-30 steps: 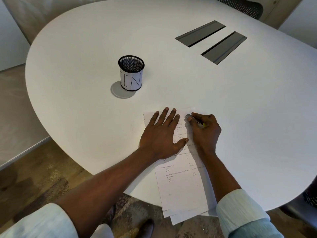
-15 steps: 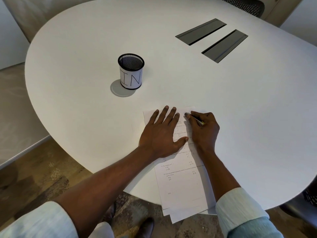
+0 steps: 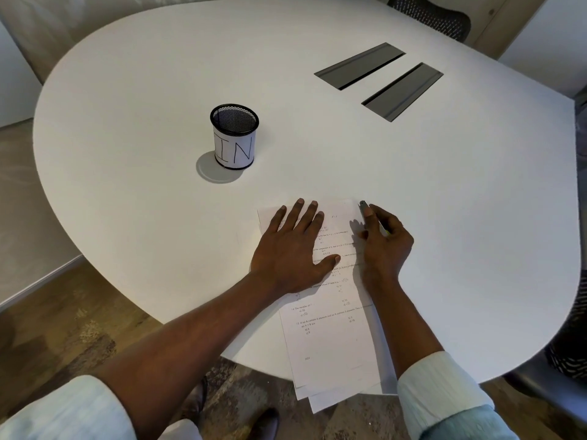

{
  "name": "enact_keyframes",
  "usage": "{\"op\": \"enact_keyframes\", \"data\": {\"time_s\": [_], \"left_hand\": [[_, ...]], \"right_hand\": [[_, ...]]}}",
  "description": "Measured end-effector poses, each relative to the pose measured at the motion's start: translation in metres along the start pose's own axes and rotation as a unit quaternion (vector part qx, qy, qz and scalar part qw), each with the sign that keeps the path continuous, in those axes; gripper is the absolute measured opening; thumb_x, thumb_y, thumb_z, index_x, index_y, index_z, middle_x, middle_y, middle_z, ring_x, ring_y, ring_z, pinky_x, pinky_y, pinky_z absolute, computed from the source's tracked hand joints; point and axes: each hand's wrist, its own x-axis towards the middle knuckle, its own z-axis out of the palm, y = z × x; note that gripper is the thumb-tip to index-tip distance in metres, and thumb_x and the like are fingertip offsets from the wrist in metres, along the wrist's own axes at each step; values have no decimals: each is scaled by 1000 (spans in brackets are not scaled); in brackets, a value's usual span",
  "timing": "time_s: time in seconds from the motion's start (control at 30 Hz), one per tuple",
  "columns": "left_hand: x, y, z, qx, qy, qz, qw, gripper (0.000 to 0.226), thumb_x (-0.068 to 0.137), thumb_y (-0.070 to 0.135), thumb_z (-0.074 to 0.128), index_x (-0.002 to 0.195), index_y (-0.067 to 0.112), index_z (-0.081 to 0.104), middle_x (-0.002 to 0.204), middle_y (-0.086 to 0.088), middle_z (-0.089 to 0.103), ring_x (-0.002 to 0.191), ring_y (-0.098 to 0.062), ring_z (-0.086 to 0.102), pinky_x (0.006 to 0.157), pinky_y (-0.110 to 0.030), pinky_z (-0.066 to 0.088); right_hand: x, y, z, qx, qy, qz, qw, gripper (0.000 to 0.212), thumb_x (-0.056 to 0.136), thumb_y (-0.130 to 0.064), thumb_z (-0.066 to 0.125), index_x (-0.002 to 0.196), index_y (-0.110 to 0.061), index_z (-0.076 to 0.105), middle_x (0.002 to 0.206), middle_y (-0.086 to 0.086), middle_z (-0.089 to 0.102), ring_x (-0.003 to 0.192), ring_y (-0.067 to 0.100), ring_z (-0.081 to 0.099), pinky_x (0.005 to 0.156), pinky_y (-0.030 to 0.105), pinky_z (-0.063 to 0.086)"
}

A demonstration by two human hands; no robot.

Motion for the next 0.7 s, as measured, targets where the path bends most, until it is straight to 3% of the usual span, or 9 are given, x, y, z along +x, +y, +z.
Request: {"op": "enact_keyframes", "data": {"time_s": [0.07, 0.13, 0.23, 0.37, 0.47, 0.6, 0.7], "left_hand": [[0, 0, 0, -2, 1, 2, 1000, 97, 98, 79, 27, 173, 18, 23, 184, -2, 10, 171, -24, 0, 138, -52, 7], [0, 0, 0, -4, 3, 3, 1000, 97, 98, 79, 27, 172, 17, 23, 184, -2, 11, 171, -24, 0, 138, -51, 6], [0, 0, 0, -6, 3, 0, 1000, 96, 98, 78, 29, 172, 17, 24, 184, -2, 11, 171, -23, 1, 139, -51, 5], [-2, 1, -2, -8, 1, 0, 1000, 95, 99, 78, 31, 172, 17, 25, 184, 0, 11, 171, -22, -1, 138, -49, 4], [-2, 3, -5, -10, 7, -2, 1000, 94, 99, 77, 34, 171, 16, 27, 184, -1, 13, 171, -22, 1, 139, -49, 5], [-3, 4, -8, -15, 6, -5, 1000, 94, 99, 78, 37, 170, 17, 29, 184, -1, 14, 171, -22, 3, 138, -49, 5], [-3, 4, -9, -17, 1, -5, 1000, 92, 99, 76, 41, 168, 16, 32, 183, -2, 15, 171, -23, 6, 138, -49, 7]], "right_hand": [[0, -5, -3, 86, 8, 25, 996, 19, 91, -29, 87, 103, -14, 84, 100, 4, 82, 80, 22, 76, 75, 38, 67], [1, -13, -12, 126, 25, 37, 991, 8, 94, -18, 83, 99, -12, 84, 89, 5, 81, 79, 21, 77, 69, 33, 65], [4, -16, -33, 122, 40, 22, 992, 8, 96, -10, 78, 102, -11, 83, 95, 5, 83, 81, 24, 79, 70, 27, 63], [0, -6, -67, 46, 42, -23, 998, 15, 99, -11, 72, 107, -16, 84, 101, 3, 84, 83, 20, 77, 76, 30, 64], [-9, 2, -90, -68, 42, -62, 995, 15, 97, -21, 77, 110, -27, 82, 104, -3, 82, 94, 20, 78, 87, 37, 63], [-27, 6, -110, -159, 32, -119, 980, 23, 95, -21, 79, 109, -40, 77, 114, -17, 75, 89, -2, 72, 75, 18, 58], [-36, 9, -116, -181, 16, -140, 973, 27, 94, -14, 79, 115, -31, 78, 116, -18, 73, 86, 1, 69, 70, 11, 52]]}}
